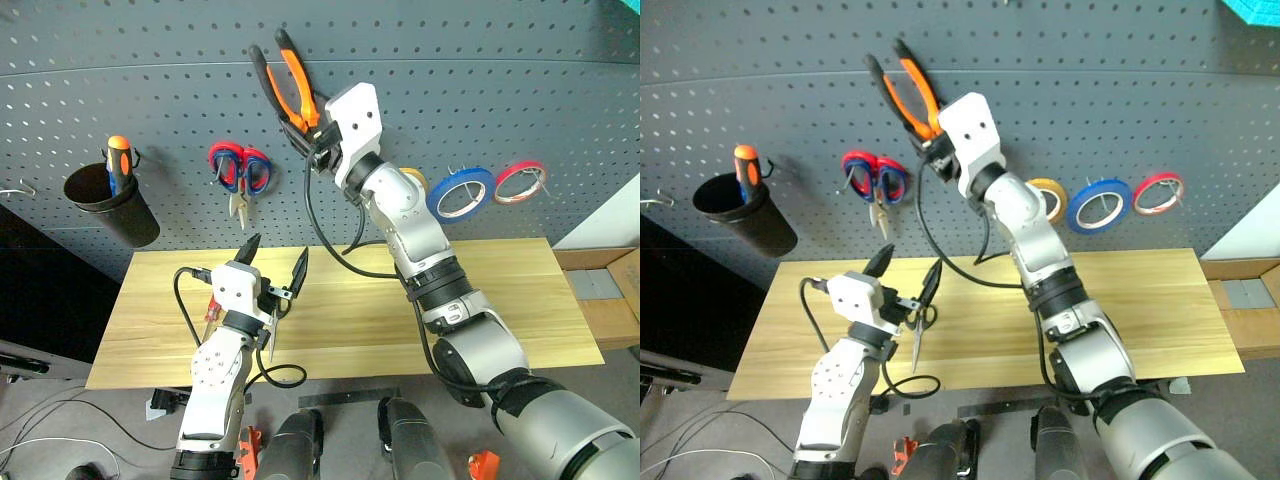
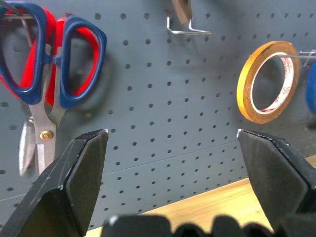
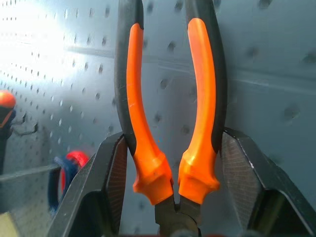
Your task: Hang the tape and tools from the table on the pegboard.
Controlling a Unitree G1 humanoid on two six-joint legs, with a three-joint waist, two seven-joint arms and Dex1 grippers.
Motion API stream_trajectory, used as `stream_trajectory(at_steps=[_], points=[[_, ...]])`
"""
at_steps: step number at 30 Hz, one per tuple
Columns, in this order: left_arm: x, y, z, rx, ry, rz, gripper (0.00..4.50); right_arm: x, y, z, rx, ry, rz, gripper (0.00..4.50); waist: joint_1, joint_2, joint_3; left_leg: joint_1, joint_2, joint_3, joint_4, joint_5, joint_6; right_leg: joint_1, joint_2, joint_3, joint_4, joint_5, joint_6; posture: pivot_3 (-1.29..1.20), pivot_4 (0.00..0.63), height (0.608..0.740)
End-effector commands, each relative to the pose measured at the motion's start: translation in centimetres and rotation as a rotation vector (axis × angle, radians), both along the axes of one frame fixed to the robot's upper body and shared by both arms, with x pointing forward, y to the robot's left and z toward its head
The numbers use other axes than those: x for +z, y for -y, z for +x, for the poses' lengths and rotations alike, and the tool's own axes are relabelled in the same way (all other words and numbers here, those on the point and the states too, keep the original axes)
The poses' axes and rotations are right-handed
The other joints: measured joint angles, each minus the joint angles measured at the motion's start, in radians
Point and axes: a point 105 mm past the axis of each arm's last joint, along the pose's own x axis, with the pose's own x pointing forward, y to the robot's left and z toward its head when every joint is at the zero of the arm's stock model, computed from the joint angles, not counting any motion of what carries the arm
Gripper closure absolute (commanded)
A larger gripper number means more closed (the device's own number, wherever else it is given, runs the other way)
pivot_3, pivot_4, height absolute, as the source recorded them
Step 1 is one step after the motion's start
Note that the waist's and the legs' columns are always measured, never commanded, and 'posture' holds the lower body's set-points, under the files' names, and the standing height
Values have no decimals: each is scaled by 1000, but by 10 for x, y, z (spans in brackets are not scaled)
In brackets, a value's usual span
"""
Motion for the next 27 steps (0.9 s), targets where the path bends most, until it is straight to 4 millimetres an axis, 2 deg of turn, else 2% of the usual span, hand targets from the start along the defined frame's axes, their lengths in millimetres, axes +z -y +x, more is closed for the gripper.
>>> stream_trajectory(at_steps=[1, 6, 7, 11, 12, 16, 22, 27], points=[[15, -6, -6, 22, 68, 14, 0, 5, 1, -3, 3, 34, 22, 2240, 1, 0, 0, 0, 0, 0, 0, 0, 0, 0, 0, 0, 0, 0, 0, 0, 191, 740], [14, -7, -5, 30, 66, 17, 0, -4, 3, 1, -5, -11, 19, 2240, 1, 0, -2, 1, 0, 0, 0, 0, -1, 0, 1, 0, 1, 0, 0, -4, 193, 740], [14, -7, -4, 32, 65, 17, 0, -4, 4, 1, -1, -21, 31, 1499, 1, 0, -3, 1, 1, 0, 0, 1, -1, 0, 1, 0, 1, 0, -1, -6, 193, 740], [12, -9, -1, 42, 50, 29, 0, -1, 9, 2, -7, -30, 55, 237, 3, 0, -3, 2, 1, -1, 0, 1, -2, 1, 1, 0, 1, 2, -2, -16, 195, 740], [11, -9, 1, 45, 45, 35, 0, -1, 10, 2, -12, -30, 55, 46, 5, 0, -3, 1, 1, -1, 0, 1, -2, 1, 1, 0, 1, 2, -4, -21, 196, 740], [-4, -11, 10, 3, -62, 115, 0, 5, 19, -2, -25, -10, 48, 46, 11, 0, -3, 2, 2, -3, 0, 3, -3, 1, 3, -1, 1, 5, -7, -37, 200, 740], [-20, -23, 21, 5, -196, 112, 0, 12, 43, -15, -65, 1, 17, 46, 12, 0, -3, 1, 9, -1, 0, 3, -5, 1, 8, -2, 0, 7, -9, -56, 203, 740], [-52, -31, 21, 21, -386, 122, 0, 5, 67, -49, 42, -75, -60, 46, 12, 0, -3, 1, 11, -1, 0, 5, -8, 1, 7, -2, -2, 7, -9, -78, 205, 740]])
